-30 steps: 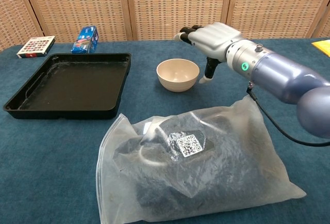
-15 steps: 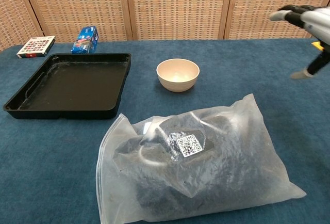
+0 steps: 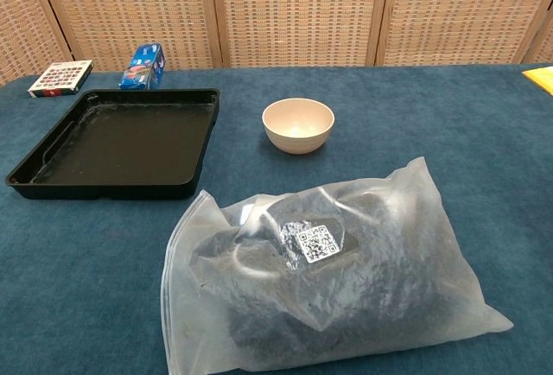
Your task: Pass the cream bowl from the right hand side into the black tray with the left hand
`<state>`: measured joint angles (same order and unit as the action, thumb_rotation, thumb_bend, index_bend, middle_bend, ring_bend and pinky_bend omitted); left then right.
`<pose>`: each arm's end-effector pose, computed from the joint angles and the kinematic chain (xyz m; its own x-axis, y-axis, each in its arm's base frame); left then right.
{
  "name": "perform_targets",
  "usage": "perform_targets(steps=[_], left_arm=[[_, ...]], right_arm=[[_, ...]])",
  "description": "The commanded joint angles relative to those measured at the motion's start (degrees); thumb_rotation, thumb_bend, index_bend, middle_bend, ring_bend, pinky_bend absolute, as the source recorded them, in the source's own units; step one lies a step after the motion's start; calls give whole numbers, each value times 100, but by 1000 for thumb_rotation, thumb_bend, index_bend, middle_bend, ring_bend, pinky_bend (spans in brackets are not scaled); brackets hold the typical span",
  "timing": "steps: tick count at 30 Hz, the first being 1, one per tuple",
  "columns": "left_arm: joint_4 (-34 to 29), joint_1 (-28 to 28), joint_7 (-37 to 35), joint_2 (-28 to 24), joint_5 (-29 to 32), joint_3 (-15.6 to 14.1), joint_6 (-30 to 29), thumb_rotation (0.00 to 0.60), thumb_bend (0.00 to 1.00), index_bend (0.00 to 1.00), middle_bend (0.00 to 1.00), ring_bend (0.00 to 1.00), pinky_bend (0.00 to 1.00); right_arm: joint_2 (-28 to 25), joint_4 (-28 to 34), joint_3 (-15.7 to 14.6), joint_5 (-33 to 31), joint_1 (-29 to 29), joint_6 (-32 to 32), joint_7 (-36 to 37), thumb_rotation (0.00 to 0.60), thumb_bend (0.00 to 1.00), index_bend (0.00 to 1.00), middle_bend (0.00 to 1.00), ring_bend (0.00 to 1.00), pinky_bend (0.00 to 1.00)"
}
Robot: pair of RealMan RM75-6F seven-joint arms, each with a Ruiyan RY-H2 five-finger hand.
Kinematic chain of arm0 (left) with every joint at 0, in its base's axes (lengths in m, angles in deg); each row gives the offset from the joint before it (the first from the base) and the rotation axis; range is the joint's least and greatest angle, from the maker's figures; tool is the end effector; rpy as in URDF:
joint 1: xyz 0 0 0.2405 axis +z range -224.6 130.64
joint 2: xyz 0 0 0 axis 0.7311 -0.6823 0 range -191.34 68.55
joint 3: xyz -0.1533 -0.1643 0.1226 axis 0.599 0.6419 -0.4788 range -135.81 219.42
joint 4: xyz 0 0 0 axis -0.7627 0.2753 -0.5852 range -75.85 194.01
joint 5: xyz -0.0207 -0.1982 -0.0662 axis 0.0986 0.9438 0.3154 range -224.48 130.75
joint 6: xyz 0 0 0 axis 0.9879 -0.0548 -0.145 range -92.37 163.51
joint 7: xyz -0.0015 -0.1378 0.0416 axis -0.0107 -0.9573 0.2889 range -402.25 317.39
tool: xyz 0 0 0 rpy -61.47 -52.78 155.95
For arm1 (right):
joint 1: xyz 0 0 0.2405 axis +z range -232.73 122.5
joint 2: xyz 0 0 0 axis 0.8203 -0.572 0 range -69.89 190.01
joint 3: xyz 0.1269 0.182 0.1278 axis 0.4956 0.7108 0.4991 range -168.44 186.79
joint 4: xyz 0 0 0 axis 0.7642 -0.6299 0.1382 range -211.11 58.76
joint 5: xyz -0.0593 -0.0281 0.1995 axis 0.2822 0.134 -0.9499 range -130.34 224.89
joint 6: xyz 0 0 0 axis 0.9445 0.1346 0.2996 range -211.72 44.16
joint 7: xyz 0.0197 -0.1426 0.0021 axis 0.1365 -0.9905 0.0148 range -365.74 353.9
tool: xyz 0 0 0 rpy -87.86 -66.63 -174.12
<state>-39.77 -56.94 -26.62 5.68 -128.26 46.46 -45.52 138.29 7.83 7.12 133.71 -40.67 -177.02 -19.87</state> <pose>-0.2760 0.2099 0.1314 0.4870 0.0243 0.8730 0.8731 -0.0402 -0.4859 -0.2777 -0.2121 0.0982 0.5100 0.1376 0.8491 -0.8363 -0.1517 0.5269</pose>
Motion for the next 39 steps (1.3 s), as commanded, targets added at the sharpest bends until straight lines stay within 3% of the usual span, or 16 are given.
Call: perform_targets(steps=[1,4,8,16,25,39], left_arm=[[-131,-230,215,0,170,231,169,600,266,0,0,0,0],[-245,-613,519,-58,446,533,543,600,267,9,0,0,0],[-260,-1250,798,4,934,933,1237,600,267,94,0,0,0],[324,-2494,1718,588,1988,1294,2363,600,267,188,0,0,0],[1500,-3728,2576,1845,2664,1339,2816,600,268,321,0,0,0],[2970,-4901,2856,3192,2978,1234,3359,600,268,399,0,0,0]], right_arm=[[-59,0,68,12,-50,39,111,600,216,0,0,0,135],[-88,16,134,40,-67,89,204,600,216,0,0,0,135],[-105,22,213,79,-85,127,297,600,216,0,0,0,135],[-138,14,319,117,-141,199,399,600,216,0,0,0,135],[-190,29,423,220,-202,212,485,600,215,0,0,0,135],[-252,-34,618,347,-285,72,874,600,215,8,0,0,135]])
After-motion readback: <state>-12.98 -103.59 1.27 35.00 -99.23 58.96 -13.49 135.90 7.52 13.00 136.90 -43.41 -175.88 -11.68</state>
